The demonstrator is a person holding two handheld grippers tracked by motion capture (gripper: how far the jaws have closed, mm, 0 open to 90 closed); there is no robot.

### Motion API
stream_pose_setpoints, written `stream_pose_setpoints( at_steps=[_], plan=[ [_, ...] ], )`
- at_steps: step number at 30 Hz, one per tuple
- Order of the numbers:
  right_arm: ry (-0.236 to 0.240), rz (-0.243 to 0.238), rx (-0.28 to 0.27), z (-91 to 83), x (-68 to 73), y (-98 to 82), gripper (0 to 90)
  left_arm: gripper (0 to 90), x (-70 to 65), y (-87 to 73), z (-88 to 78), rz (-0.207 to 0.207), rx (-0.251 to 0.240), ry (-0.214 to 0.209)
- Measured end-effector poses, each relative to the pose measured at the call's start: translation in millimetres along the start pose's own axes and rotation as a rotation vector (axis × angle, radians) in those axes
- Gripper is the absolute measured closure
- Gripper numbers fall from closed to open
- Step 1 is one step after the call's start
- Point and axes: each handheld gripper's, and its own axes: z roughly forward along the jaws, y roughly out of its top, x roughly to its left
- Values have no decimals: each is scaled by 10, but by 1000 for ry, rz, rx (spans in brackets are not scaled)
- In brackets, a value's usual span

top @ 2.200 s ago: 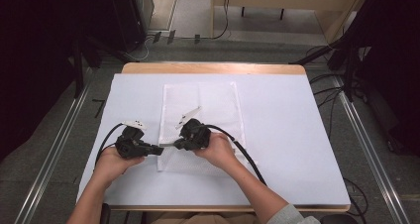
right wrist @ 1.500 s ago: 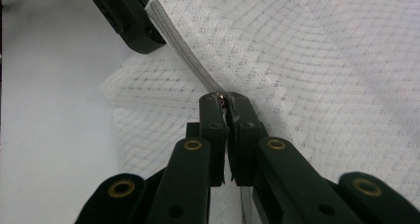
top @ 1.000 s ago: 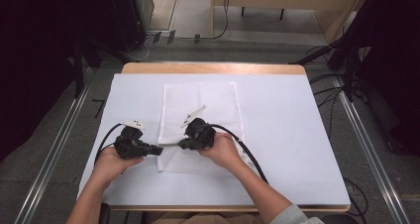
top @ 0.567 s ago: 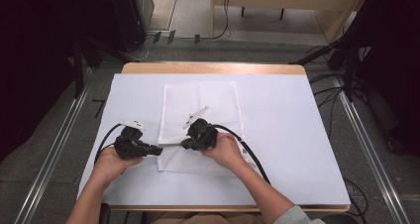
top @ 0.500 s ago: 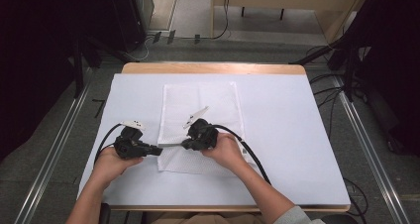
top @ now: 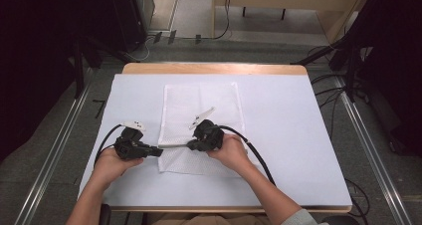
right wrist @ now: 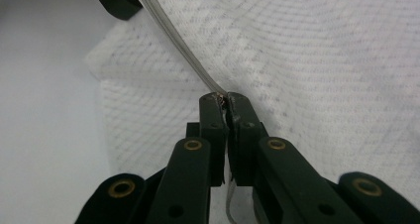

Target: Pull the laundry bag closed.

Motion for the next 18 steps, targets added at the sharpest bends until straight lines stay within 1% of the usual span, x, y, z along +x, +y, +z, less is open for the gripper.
stream_pose_setpoints(
  at_steps=[1, 2, 7, 8, 10, 11, 12, 16, 17, 18],
  plan=[
    [4, 0, 1, 2, -5, -10, 882, 884, 5, -2, -1, 2, 3, 0],
    [5, 11, 2, -6, -14, -30, 882, 884, 7, -2, -1, 2, 4, 0],
    [3, 15, 4, -27, -21, -47, 882, 885, 17, -6, -6, -3, -1, -9],
    [9, 17, -5, -44, -33, -56, 883, 885, 14, -7, -4, -3, -4, -6],
    [6, 18, 0, -56, -35, -62, 882, 884, 11, -8, -4, -7, -3, -10],
    [13, 23, -7, -67, -40, -73, 882, 885, 14, -6, -4, -8, -1, -15],
    [12, 29, -7, -85, -41, -84, 882, 885, 19, -3, -4, -4, 4, -16],
    [16, 21, -7, -103, -32, -93, 882, 885, 30, -5, 3, -10, 3, -18],
    [9, 16, -6, -107, -35, -97, 882, 885, 30, -5, 0, -10, 3, -16],
    [8, 26, -3, -118, -39, -106, 882, 885, 31, -4, -1, -8, 3, -17]
  ],
)
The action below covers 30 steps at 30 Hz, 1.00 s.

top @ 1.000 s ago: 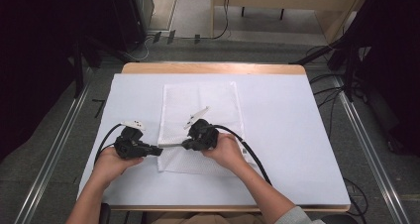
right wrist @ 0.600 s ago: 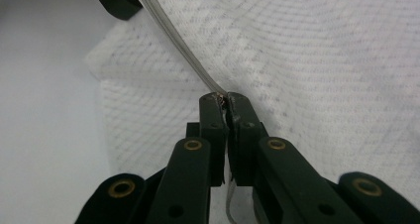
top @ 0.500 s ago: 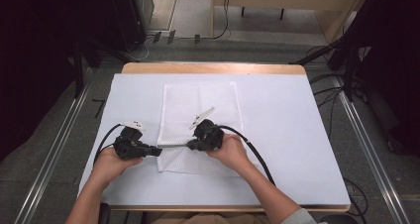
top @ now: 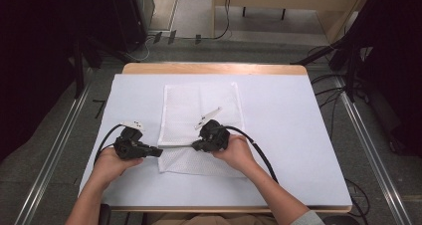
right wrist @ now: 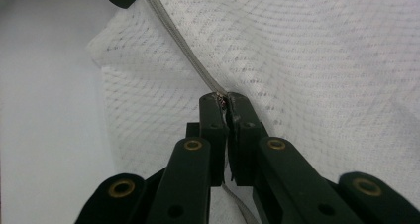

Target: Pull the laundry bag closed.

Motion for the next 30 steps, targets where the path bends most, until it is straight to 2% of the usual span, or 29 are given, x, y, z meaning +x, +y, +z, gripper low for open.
stream_pose_setpoints(
  at_steps=[7, 9, 14, 30],
  plan=[
    [0, -8, -15, -26, -5, -30, 883, 885, -13, 3, 1, 2, 5, 5],
    [-12, -18, 1, -36, -8, -49, 882, 885, -15, 2, -10, -5, -12, 10],
    [-19, 14, 5, -76, -62, -112, 883, 885, -18, 1, 2, -1, 6, 9],
    [-39, 34, 22, -153, -131, -243, 882, 884, -12, -10, -2, -5, 6, 2]
  ],
)
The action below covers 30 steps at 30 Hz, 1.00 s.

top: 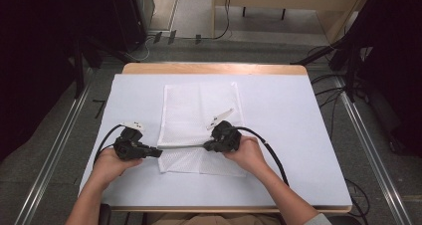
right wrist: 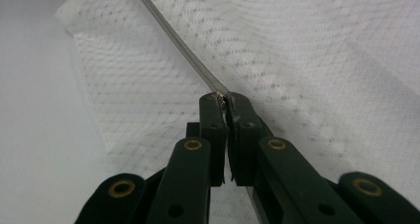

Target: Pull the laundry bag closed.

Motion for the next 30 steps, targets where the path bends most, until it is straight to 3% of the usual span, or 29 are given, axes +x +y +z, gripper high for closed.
stream_pose_setpoints(
  at_steps=[7, 12, 30],
  plan=[
    [-2, 17, -4, -60, -23, -47, 882, 883, 3, -7, -2, 8, 4, 6],
    [-14, 2, 0, -82, 3, -63, 882, 883, -2, -13, -6, 7, 4, 8],
    [-9, 42, 1, -231, -136, -204, 881, 883, 5, -29, -15, 4, 10, 4]
  ],
)
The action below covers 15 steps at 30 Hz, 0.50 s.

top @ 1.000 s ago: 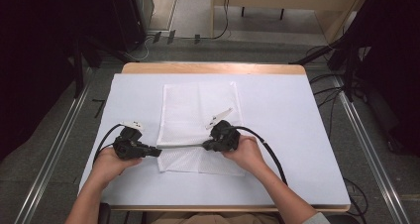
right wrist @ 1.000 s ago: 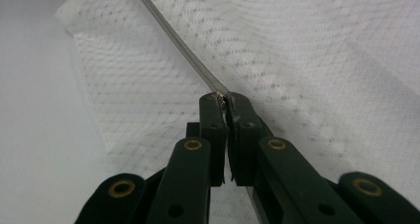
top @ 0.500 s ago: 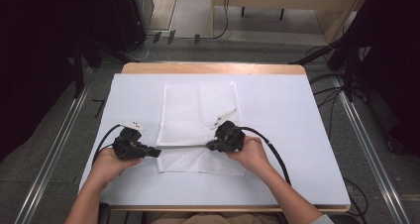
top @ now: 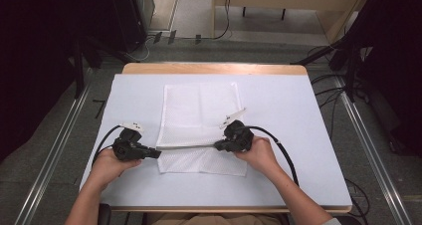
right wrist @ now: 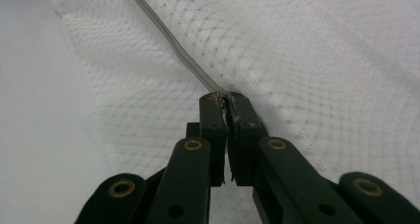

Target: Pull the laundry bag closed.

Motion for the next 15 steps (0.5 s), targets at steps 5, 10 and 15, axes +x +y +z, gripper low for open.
stream_pose_setpoints(
  at_steps=[5, 10, 15],
  plan=[
    [4, 22, -7, -54, -36, -40, 881, 883, -1, -2, -2, 0, -2, 1],
    [11, 20, -7, -72, -42, -59, 882, 883, -9, -2, 0, 4, 0, -3],
    [4, 6, 11, -62, -39, -83, 881, 883, 1, -8, -2, -2, 9, 2]
  ],
)
